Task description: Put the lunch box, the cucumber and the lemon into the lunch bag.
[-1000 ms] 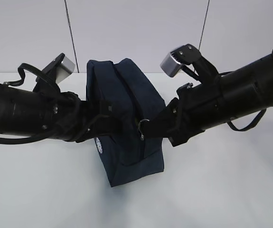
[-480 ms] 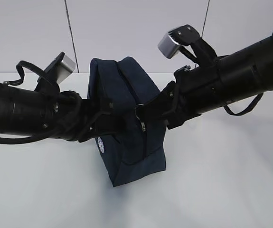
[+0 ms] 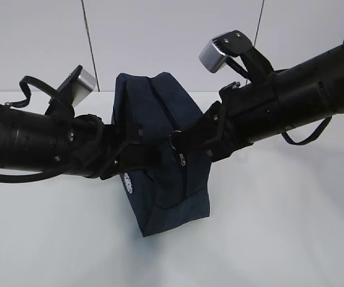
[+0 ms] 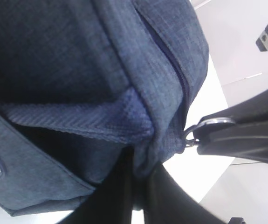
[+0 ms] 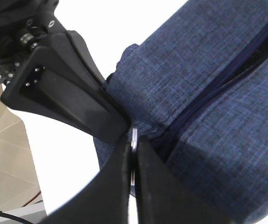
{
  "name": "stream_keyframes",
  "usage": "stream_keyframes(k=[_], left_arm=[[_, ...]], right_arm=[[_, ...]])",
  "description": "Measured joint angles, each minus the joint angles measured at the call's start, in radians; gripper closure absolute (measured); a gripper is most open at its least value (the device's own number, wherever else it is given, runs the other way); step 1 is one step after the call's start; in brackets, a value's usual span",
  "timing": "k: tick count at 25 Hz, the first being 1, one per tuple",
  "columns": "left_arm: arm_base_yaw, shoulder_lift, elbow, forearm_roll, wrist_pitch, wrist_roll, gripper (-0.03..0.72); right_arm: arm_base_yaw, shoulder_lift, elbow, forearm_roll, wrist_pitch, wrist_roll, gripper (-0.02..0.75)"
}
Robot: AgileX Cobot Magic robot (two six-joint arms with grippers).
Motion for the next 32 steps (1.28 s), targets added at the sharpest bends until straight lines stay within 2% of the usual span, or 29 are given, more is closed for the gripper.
stream_keyframes(k=[3,9,12,20,26,29,32], left_arm=[[0.0,0.0,0.0,0.0,0.006,0.0,0.658],[0.0,0.0,0.0,0.0,0.048,0.011,0.437],[0.0,0.0,0.0,0.0,0.057,0.031,0.4],[0.0,0.0,0.002,0.062,0.071,0.058,0.388],[0.0,0.0,0.051,0.07,0.073,0.118,0.392],[0.0,0.0,0.056,0.058,0.072,0.139,0.421],[0.0,0.0,0.056,0.016,0.07,0.18,0.491]], right_arm=[[0.0,0.0,0.0,0.0,0.0,0.0,0.73],[0.0,0.0,-0.002,0.0,0.0,0.001,0.73],[0.0,0.0,-0.002,-0.004,0.0,0.004,0.73],[0.0,0.0,-0.002,-0.012,-0.007,0.015,0.73],[0.0,0.0,-0.006,-0.024,-0.011,0.025,0.73],[0.0,0.0,-0.006,-0.027,-0.014,0.026,0.73],[0.0,0.0,-0.006,-0.027,-0.016,0.026,0.73]])
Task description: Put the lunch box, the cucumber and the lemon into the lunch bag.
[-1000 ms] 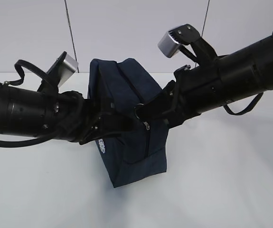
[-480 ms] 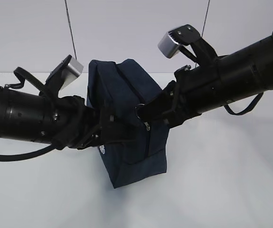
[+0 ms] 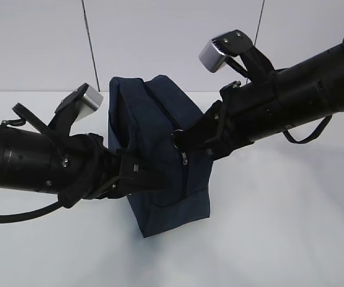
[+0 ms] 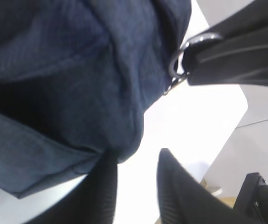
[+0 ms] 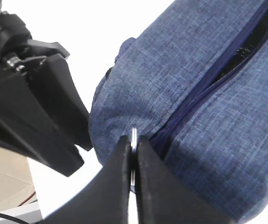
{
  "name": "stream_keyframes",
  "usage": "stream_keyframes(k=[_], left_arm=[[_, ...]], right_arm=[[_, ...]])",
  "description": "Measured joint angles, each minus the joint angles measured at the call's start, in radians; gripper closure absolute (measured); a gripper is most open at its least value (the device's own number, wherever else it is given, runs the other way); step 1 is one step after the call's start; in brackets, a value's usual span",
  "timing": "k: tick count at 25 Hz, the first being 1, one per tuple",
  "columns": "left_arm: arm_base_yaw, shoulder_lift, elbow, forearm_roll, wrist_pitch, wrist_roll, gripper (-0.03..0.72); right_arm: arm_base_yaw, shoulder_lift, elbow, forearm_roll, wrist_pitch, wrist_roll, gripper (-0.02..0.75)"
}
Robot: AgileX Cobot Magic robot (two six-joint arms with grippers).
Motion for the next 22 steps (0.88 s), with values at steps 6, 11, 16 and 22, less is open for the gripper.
stream_keyframes(k=[6,11,16,22], left_arm=[[0.0,0.0,0.0,-0.014,-0.008,0.025,0.68],[0.0,0.0,0.0,-0.02,-0.01,0.027,0.695],[0.0,0.0,0.0,-0.02,-0.01,0.027,0.695],[0.0,0.0,0.0,-0.021,-0.008,0.027,0.695]], right_arm=[[0.0,0.0,-0.004,0.0,-0.002,0.001,0.73],[0.0,0.0,-0.022,0.0,-0.002,0.001,0.73],[0.0,0.0,-0.022,0.003,-0.002,0.001,0.73],[0.0,0.0,-0.022,0.009,-0.002,0.002,0.73]])
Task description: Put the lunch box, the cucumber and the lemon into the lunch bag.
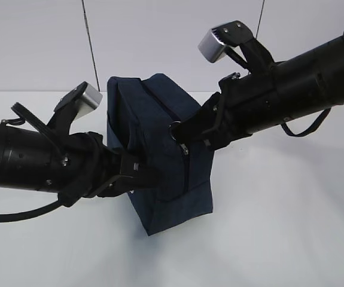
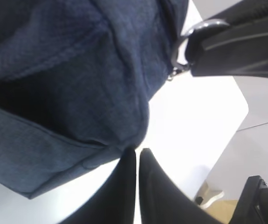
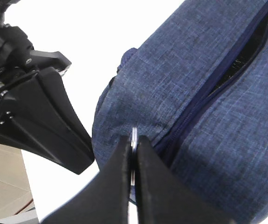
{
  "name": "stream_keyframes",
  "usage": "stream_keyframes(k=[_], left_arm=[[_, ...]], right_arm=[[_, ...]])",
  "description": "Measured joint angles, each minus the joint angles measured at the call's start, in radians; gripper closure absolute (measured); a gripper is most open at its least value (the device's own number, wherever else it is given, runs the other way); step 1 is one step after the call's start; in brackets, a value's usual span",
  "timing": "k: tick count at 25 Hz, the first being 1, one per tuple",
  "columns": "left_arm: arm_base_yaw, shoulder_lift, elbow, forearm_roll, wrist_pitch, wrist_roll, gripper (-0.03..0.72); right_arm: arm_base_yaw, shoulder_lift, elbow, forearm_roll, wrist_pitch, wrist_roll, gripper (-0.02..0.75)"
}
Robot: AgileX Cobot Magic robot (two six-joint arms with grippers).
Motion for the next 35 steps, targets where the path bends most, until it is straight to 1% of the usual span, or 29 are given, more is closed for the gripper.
stream_keyframes(k=[3,4,5,8,10,12,15,17,19,21,24,25,27,29,32,35], left_arm=[[0.0,0.0,0.002,-0.004,0.015,0.0,0.685],[0.0,0.0,0.002,-0.004,0.015,0.0,0.657],[0.0,0.0,0.002,-0.005,0.015,0.0,0.621],[0.0,0.0,0.002,-0.005,0.015,0.0,0.445],[0.0,0.0,0.002,-0.005,0.015,0.0,0.375],[0.0,0.0,0.002,-0.005,0.009,0.0,0.349],[0.0,0.0,0.002,-0.006,-0.024,0.0,0.338],[0.0,0.0,0.002,-0.004,-0.046,0.0,0.352],[0.0,0.0,0.002,0.005,-0.06,0.0,0.397],[0.0,0.0,0.002,0.009,-0.077,0.0,0.484],[0.0,0.0,0.002,0.01,-0.094,0.0,0.64],[0.0,0.0,0.003,0.01,-0.095,0.0,0.671],[0.0,0.0,0.004,0.01,-0.097,0.0,0.694],[0.0,0.0,0.004,0.011,-0.097,0.0,0.695],[0.0,0.0,0.004,0.019,-0.097,0.0,0.695],[0.0,0.0,0.004,0.022,-0.095,0.0,0.695]], right_arm=[[0.0,0.0,0.0,0.002,0.0,0.001,0.73],[0.0,0.0,0.0,0.004,0.0,0.001,0.73],[0.0,0.0,0.0,0.006,0.0,0.002,0.73],[0.0,0.0,0.0,0.012,0.002,0.002,0.73],[0.0,0.0,0.0,0.018,0.008,0.002,0.73],[0.0,0.0,0.0,0.022,0.018,0.002,0.73],[0.0,0.0,0.0,0.036,0.032,0.002,0.73],[0.0,0.0,0.0,0.039,0.034,0.002,0.73],[0.0,0.0,0.0,0.042,0.037,0.002,0.73],[0.0,0.0,0.0,0.042,0.037,0.002,0.73],[0.0,0.0,0.0,0.042,0.048,0.003,0.73],[0.0,0.0,0.0,0.042,0.05,0.003,0.73],[0.0,0.0,0.0,0.042,0.054,0.003,0.73],[-0.014,0.0,0.0,0.042,0.057,0.003,0.73],[-0.008,0.0,0.0,0.042,0.057,0.003,0.73],[-0.007,0.0,0.0,0.072,0.044,-0.004,0.73]])
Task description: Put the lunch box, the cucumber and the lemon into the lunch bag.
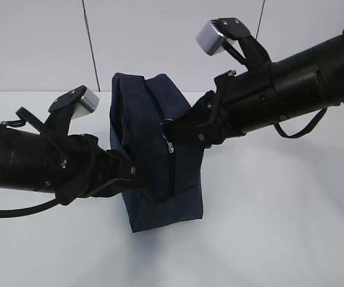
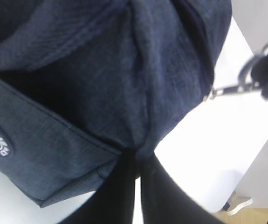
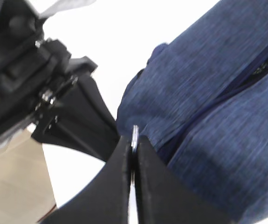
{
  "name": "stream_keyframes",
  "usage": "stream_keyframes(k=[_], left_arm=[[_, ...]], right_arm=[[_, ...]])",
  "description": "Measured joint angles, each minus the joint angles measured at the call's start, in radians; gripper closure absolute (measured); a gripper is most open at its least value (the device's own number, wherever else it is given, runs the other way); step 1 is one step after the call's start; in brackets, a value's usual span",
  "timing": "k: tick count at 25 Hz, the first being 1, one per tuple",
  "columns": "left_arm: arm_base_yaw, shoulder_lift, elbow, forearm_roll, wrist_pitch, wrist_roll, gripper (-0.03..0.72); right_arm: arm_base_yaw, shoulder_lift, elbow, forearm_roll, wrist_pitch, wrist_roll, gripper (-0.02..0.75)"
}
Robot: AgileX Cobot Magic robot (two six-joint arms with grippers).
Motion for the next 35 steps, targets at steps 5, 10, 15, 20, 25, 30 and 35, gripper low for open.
stream_keyframes(k=[5,10,15,20,25,30,35], left_arm=[[0.0,0.0,0.0,0.007,0.002,0.0,0.695],[0.0,0.0,0.0,0.019,0.012,0.0,0.695],[0.0,0.0,0.0,0.025,0.037,0.0,0.695],[0.0,0.0,0.043,0.013,0.065,0.0,0.695],[0.0,-0.009,0.091,-0.013,0.077,0.0,0.695],[-0.003,-0.018,0.102,-0.015,0.084,0.0,0.695],[-0.064,-0.018,0.104,-0.018,0.082,0.0,0.695]], right_arm=[[0.0,0.0,0.0,0.053,-0.038,-0.03,0.73],[0.0,0.0,-0.002,0.08,-0.09,-0.046,0.73],[0.0,0.006,-0.028,0.094,-0.102,-0.057,0.73],[0.002,0.009,-0.066,0.099,-0.13,-0.072,0.73],[0.004,0.054,-0.097,0.108,-0.127,-0.079,0.73],[0.004,0.112,-0.159,0.117,-0.122,-0.079,0.73],[0.004,0.182,-0.252,0.119,-0.122,-0.079,0.73]])
